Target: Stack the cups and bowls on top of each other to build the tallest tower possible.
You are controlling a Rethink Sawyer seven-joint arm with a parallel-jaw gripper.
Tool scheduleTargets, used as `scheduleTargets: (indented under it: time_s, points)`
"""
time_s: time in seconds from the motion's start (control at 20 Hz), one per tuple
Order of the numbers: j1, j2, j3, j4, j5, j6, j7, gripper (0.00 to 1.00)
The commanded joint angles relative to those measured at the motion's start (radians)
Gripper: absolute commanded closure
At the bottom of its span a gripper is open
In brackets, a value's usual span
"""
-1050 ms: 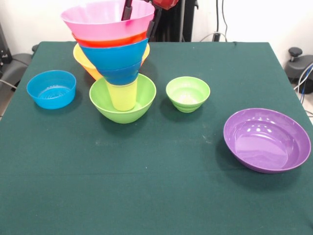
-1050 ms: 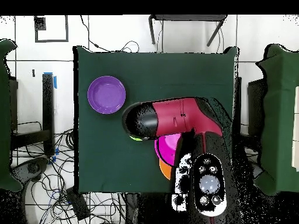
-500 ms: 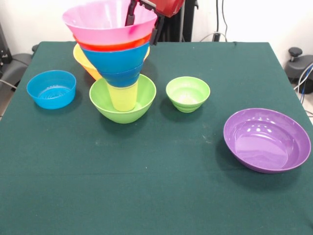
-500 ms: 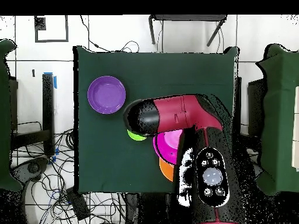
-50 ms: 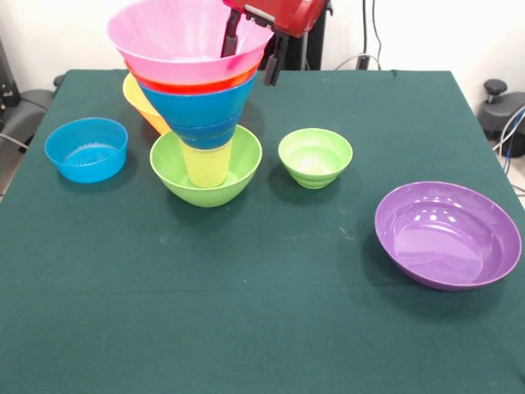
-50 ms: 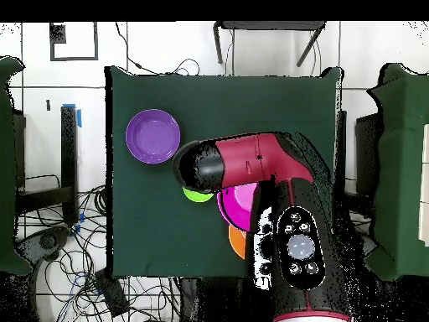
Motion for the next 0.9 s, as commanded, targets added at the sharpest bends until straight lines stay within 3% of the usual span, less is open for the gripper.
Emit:
scheduleTargets:
  time_s: [0.05,0.9]
  points:
    - [-0.015,0.049,0.090,-0.027,-0.090,-0.049,-0.232,0.00]
    - [-0.022,-0.031,0.068,0.020,-0.076,0.049,-0.270,0.00]
